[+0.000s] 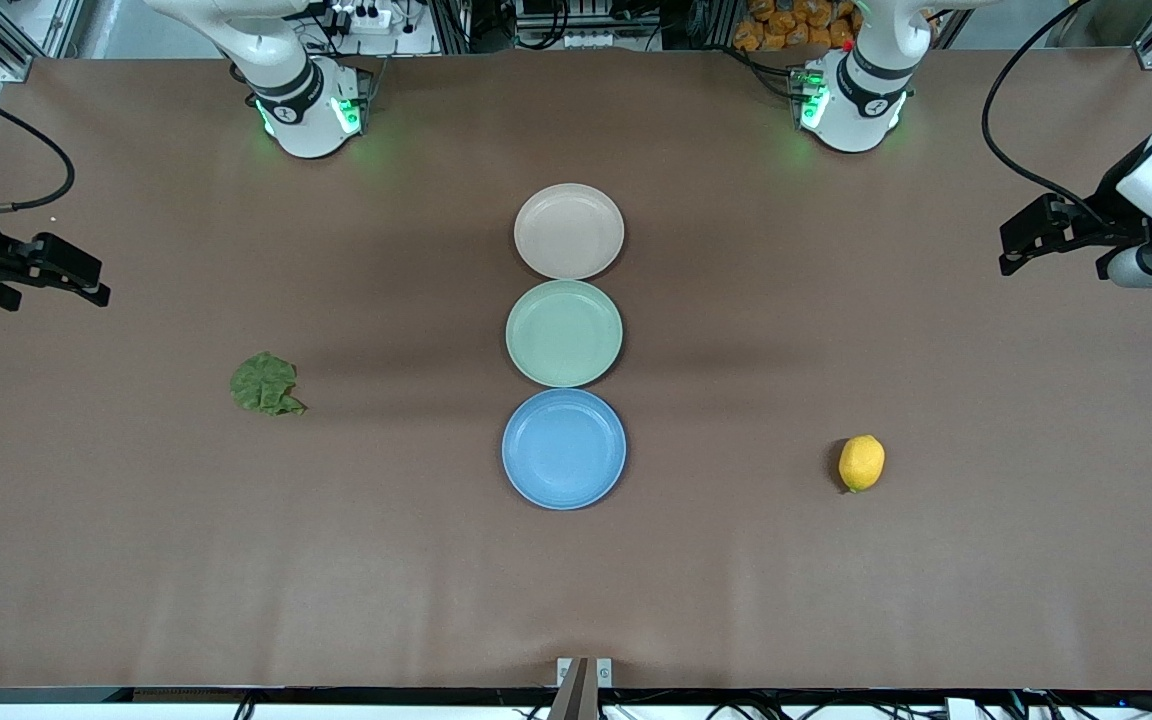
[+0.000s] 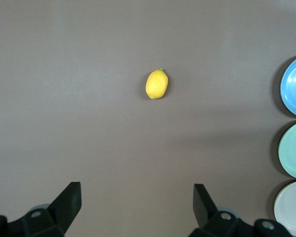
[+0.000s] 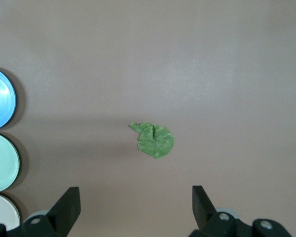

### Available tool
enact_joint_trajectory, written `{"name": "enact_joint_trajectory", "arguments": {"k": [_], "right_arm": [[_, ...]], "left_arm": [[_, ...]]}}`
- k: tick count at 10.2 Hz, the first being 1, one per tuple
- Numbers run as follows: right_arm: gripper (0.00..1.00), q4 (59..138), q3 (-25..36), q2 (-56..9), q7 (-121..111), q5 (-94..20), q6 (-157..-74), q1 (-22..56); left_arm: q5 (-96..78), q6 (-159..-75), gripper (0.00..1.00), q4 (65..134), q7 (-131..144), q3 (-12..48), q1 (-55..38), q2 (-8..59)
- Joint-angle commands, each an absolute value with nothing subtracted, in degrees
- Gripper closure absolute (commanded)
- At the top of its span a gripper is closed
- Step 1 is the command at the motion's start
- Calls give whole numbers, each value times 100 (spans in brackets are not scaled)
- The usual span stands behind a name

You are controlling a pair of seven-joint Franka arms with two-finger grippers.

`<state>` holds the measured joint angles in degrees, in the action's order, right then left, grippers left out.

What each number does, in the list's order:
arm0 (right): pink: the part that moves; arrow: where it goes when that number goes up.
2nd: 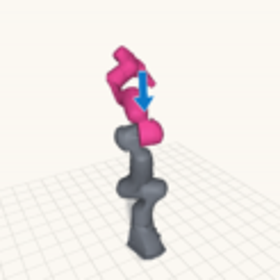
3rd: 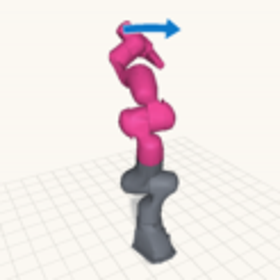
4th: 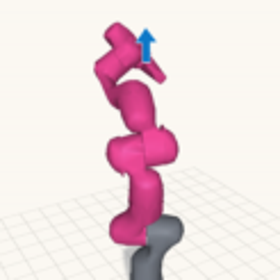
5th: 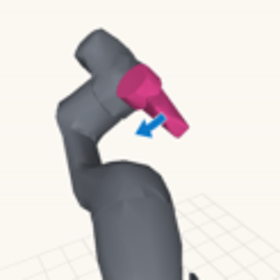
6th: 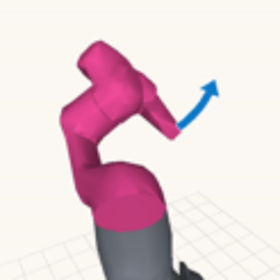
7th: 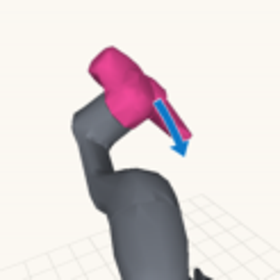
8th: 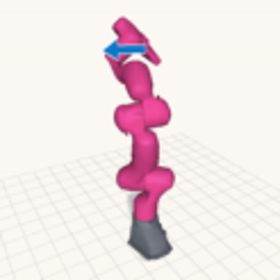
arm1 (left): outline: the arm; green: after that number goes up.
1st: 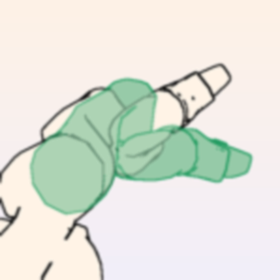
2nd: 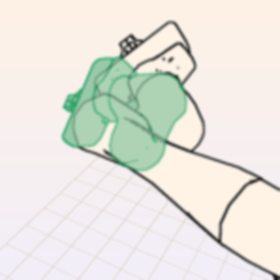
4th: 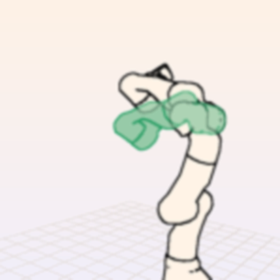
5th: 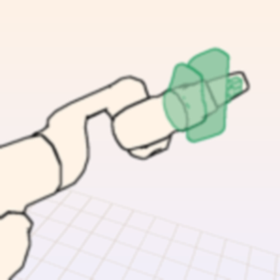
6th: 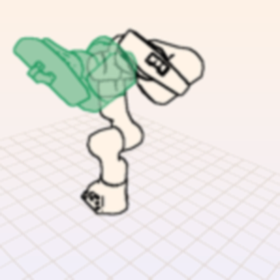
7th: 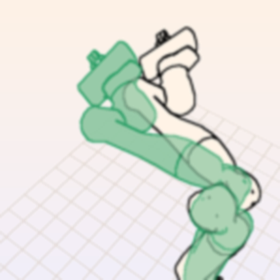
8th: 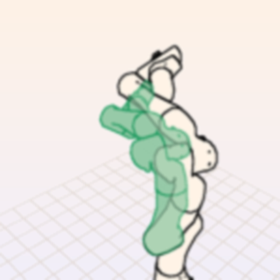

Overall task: Place lemon and lettuce in plates
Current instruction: 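Lower the left gripper to the lemon while the right gripper lowers to the lettuce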

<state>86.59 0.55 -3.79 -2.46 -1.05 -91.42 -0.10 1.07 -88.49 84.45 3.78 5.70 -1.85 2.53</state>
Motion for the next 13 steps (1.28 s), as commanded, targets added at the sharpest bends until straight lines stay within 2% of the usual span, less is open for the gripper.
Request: {"name": "enact_joint_trajectory", "arguments": {"k": [1, 5, 7, 10, 11, 13], "right_arm": [[0, 8657, -9, -378, -229, -62, -9158, -88], [0, 8666, -9, -378, -229, -70, -9123, -105], [0, 8788, -9, -448, -229, -70, -9123, -140], [0, 8911, 0, -929, -229, -53, -9350, -149], [0, 9130, 0, -1123, -220, -61, -9682, -210], [0, 9674, 0, -1317, -229, -62, -10482, -237]], "left_arm": [[281, -8771, 0, 8446, 264, 606, -149, 211], [290, -8771, 0, 8455, 220, 606, -150, 351], [290, -8815, 0, 8455, 237, 598, -149, 902], [159, -9849, 0, 8865, 228, 606, -88, 1554], [193, -10366, 0, 9138, 202, 606, -123, 1669], [237, -11027, 0, 9193, 202, 606, -211, 2229]]}}
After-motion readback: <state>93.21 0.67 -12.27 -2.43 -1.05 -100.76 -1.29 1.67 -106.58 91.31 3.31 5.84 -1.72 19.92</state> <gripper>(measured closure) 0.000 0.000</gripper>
